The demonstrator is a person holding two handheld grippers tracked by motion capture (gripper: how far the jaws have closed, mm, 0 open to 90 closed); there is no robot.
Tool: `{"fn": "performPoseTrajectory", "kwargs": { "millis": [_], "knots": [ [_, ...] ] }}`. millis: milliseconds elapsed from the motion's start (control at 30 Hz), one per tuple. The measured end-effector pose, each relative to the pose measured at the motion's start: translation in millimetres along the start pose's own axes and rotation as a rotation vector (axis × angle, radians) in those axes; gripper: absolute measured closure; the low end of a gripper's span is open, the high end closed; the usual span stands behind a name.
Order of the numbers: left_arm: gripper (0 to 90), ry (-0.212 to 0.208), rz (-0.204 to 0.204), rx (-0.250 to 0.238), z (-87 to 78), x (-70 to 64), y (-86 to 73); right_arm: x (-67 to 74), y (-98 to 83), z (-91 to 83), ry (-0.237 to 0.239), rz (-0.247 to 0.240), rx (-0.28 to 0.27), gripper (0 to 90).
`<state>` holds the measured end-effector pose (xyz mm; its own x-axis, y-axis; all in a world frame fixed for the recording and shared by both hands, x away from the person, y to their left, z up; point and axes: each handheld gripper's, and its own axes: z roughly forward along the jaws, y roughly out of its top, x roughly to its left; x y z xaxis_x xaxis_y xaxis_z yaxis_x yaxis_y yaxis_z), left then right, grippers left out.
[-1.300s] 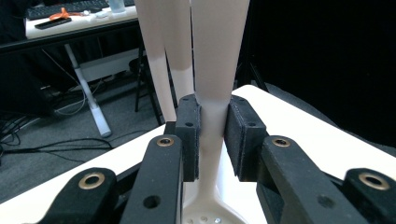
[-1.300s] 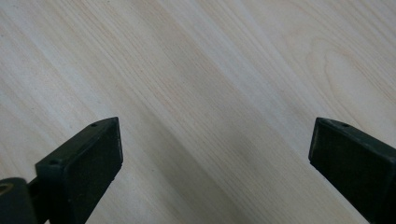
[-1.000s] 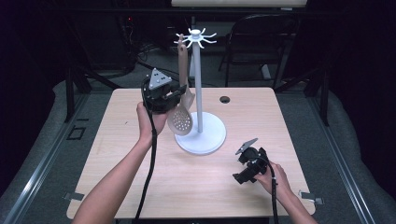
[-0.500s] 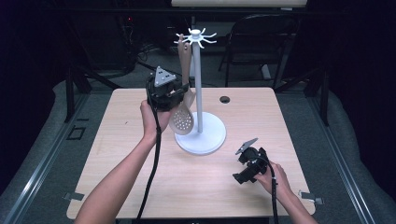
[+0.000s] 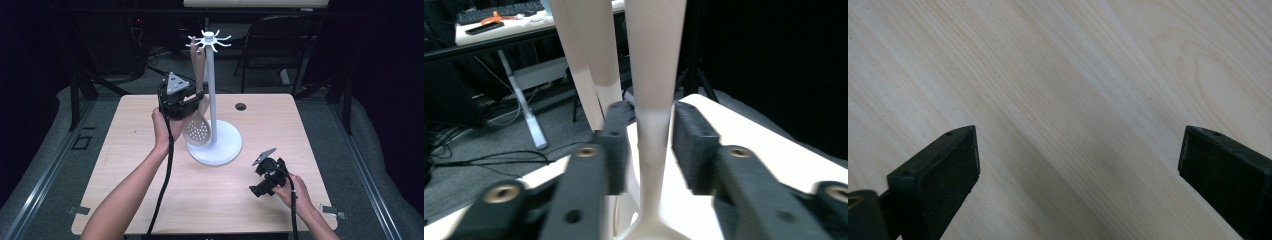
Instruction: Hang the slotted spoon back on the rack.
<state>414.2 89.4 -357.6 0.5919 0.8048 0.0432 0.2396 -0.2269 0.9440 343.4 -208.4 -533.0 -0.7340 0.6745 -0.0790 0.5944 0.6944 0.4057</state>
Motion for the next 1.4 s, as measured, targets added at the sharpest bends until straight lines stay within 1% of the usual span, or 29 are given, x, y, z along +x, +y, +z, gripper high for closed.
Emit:
{"fn": "performPoseTrajectory", "kwargs": {
  "millis": [100, 133, 233, 300, 333, 367, 400, 467, 500, 567, 767, 800, 900, 933, 1000, 1033, 1100, 1233, 1300, 1367, 1400],
  "knots": [
    [46.1, 0.016, -0.006, 0.007, -2.6, 0.4, -4.8, 0.6, -0.2, -0.4, -0.007, 0.003, -0.006, 2.7],
    [43.4, 0.02, -0.011, 0.005, -3.5, 1.3, -6.9, 1.1, -0.4, 0.0, -0.002, 0.009, -0.02, 2.7],
    [35.1, 0.016, -0.025, 0.01, -7.6, 5.6, -13.6, 1.4, -0.3, -0.3, -0.004, 0.008, -0.02, 2.7],
    [29.0, 0.021, -0.025, 0.013, -10.2, 7.9, -18.4, 1.3, -0.3, -0.5, -0.003, 0.008, -0.02, 2.7],
    [26.4, 0.024, -0.027, 0.02, -12.6, 9.7, -22.4, 0.9, -0.3, -1.0, -0.01, 0.002, -0.014, 2.7],
    [22.8, 0.024, -0.029, 0.026, -14.0, 10.9, -25.0, 0.4, -0.3, -1.2, -0.007, -0.001, -0.012, 2.7],
    [20.3, 0.031, -0.031, 0.033, -16.8, 12.9, -29.7, 0.6, -0.7, -1.0, -0.01, 0.003, -0.019, 2.7],
    [16.4, 0.044, -0.033, 0.054, -22.2, 17.0, -38.6, 0.7, -0.9, -1.6, -0.012, 0.007, -0.014, 2.7],
    [15.9, 0.047, -0.034, 0.056, -23.1, 17.8, -40.7, 1.5, -1.8, -0.1, -0.006, 0.025, -0.033, 2.7],
    [15.7, 0.053, -0.032, 0.078, -28.1, 21.2, -50.1, 0.1, -1.1, -1.5, -0.013, 0.005, -0.01, 2.7],
    [15.5, 0.061, -0.019, 0.118, -43.5, 27.7, -74.4, 1.9, -0.5, -0.8, -0.009, 0.009, -0.01, 2.7],
    [15.4, 0.06, -0.024, 0.124, -45.5, 28.8, -79.0, 1.8, -0.4, -0.9, -0.015, 0.005, -0.003, 2.7],
    [15.0, 0.065, -0.035, 0.148, -51.2, 31.5, -92.9, 2.2, -0.7, -0.2, -0.016, 0.002, -0.005, 2.7],
    [15.0, 0.067, -0.038, 0.163, -53.9, 32.6, -99.3, 2.3, -0.8, -0.2, -0.018, 0.002, -0.005, 2.7],
    [14.8, 0.071, -0.053, 0.178, -58.3, 34.0, -110.0, 2.3, -1.2, -0.6, -0.01, 0.005, -0.011, 2.7],
    [14.7, 0.072, -0.055, 0.191, -60.1, 34.1, -115.3, 1.9, -1.2, -1.1, -0.02, 0.001, -0.003, 2.7],
    [14.9, 0.078, -0.062, 0.207, -64.3, 35.2, -126.5, 1.4, -1.7, -0.8, -0.021, 0.001, -0.006, 2.7],
    [14.8, 0.086, -0.087, 0.232, -69.4, 40.4, -137.8, 1.9, -2.1, -1.4, -0.025, 0.006, -0.003, 2.7],
    [14.7, 0.09, -0.098, 0.234, -72.1, 42.0, -141.6, 2.5, -2.3, -1.7, -0.025, 0.004, -0.008, 2.7],
    [14.2, 0.104, -0.104, 0.239, -75.2, 44.5, -146.2, 2.4, -2.5, -2.4, -0.028, 0.004, -0.014, 2.6],
    [13.9, 0.12, -0.105, 0.242, -75.8, 46.3, -149.5, 2.1, -2.7, -2.8, -0.031, 0.004, -0.013, 2.6]
  ]
}}
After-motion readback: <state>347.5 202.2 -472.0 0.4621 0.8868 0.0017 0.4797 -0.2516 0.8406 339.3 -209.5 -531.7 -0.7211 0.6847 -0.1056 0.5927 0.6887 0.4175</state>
